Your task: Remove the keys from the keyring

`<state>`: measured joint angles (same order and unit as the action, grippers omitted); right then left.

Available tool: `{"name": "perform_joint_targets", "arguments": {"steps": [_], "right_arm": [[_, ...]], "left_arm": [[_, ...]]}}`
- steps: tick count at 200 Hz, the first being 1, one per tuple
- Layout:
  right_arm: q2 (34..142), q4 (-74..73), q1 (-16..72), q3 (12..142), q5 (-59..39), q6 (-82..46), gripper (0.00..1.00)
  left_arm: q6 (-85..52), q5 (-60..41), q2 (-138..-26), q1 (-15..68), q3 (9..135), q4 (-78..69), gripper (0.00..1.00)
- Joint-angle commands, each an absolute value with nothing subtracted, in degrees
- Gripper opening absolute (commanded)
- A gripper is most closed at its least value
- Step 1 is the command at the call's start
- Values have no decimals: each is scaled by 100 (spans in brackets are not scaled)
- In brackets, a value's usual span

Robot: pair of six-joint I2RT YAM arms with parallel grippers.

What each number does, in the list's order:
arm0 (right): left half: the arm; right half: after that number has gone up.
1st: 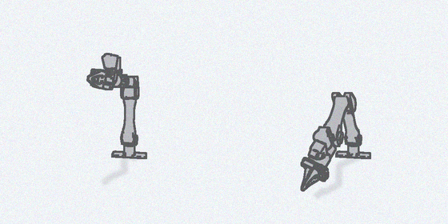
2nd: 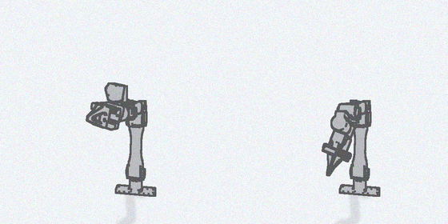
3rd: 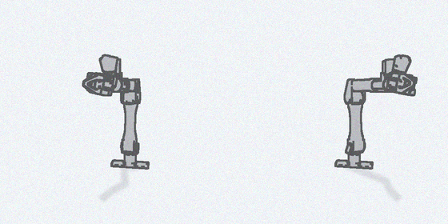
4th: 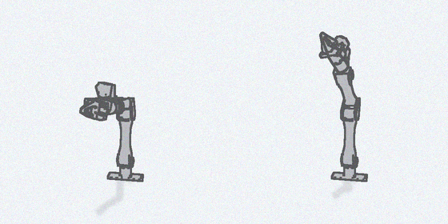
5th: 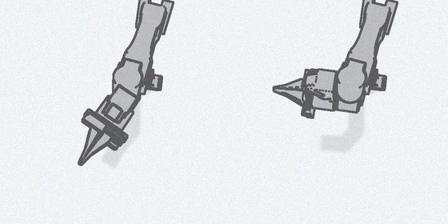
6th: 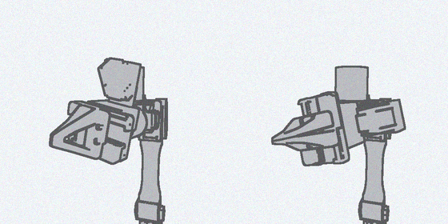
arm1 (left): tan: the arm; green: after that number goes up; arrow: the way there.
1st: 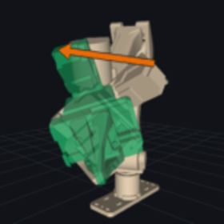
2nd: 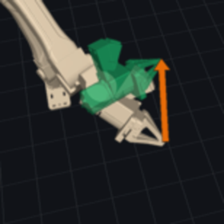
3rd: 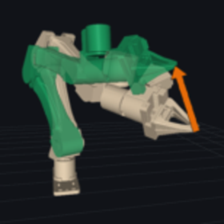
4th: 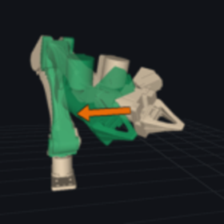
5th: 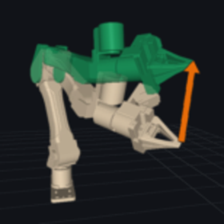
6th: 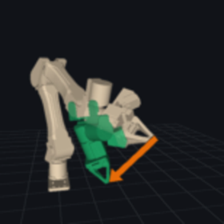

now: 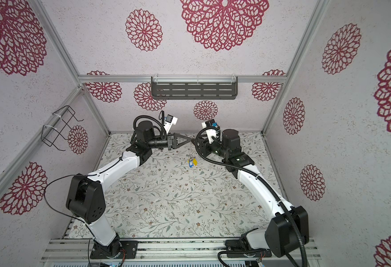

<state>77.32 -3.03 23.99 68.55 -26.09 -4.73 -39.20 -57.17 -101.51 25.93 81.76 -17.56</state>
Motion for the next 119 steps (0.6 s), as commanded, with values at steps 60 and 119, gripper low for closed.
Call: {"name": "perform_joint_targets", "arguments": {"steps": [60, 119], "right_arm": [[7572, -106, 2610, 6805, -2478, 60, 43], [7417, -205, 2642, 6629, -2286, 107, 44]], "left_arm": [[-3725, -5838, -9948, 2726, 8554, -1772, 0], [-3552, -5853, -9998, 2708, 8692, -1464, 0]]}}
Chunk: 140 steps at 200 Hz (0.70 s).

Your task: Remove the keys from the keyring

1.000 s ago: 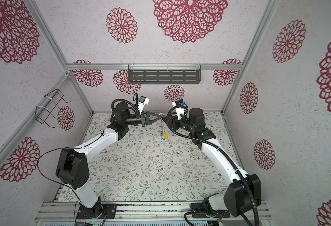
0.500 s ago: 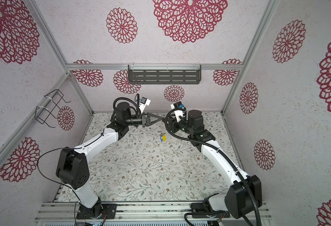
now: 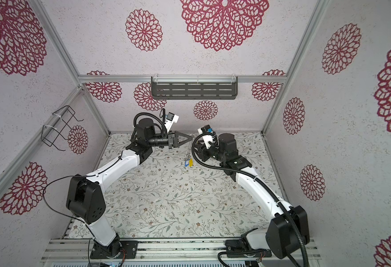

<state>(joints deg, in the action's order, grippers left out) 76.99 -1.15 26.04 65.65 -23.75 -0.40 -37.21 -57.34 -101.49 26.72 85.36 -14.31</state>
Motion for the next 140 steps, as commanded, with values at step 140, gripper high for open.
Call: {"name": "perform_joint_targets", "arguments": {"steps": [140], "right_arm": [[7807, -141, 2640, 7156, -2265, 188, 29]], "left_arm": [[-3472, -5950, -9996, 2692, 8710, -1274, 0]]}}
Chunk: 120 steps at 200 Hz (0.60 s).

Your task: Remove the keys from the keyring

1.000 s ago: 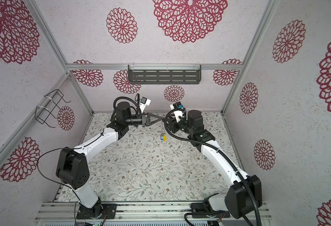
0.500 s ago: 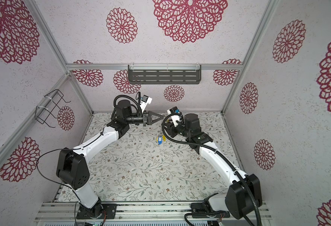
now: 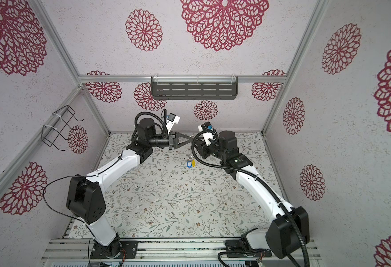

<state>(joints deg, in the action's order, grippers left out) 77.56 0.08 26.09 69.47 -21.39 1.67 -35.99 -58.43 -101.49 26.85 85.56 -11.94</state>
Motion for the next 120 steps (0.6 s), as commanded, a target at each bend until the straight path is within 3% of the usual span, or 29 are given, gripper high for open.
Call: {"name": "perform_joint_targets", "arguments": {"steps": [1, 45, 120], "right_arm": [[7806, -145, 2643, 7155, -2271, 186, 28], [7674, -175, 2725, 7019, -2201, 106, 0], [7271, -449, 3052, 6328, -1639, -144, 0]], "left_arm": [[-3472, -5946, -9999, 2695, 8710, -1279, 0], [-3511, -5753, -10052, 2685, 8719, -1357, 0], [-3805, -4963, -10164, 2730, 8517, -2232, 0]]}}
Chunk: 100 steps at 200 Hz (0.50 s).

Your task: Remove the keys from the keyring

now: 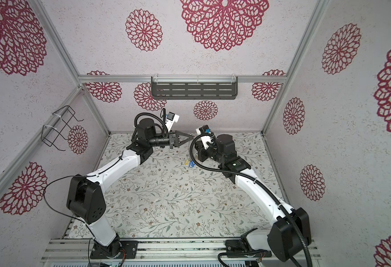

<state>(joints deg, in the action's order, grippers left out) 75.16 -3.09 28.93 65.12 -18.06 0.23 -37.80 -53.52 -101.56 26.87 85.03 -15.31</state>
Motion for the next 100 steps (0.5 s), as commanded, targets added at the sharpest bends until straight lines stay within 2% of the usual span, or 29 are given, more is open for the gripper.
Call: {"name": "perform_joint_targets", "arguments": {"steps": [1, 100], "right_arm": [[7266, -457, 3055, 6324, -1641, -151, 0], [7449, -1393, 3238, 5906, -2144, -887, 0]], "left_arm": [[-3801, -4960, -10166, 2732, 8517, -2232, 0], [-3935, -3821, -10402, 3240, 8216, -3161, 0]]}}
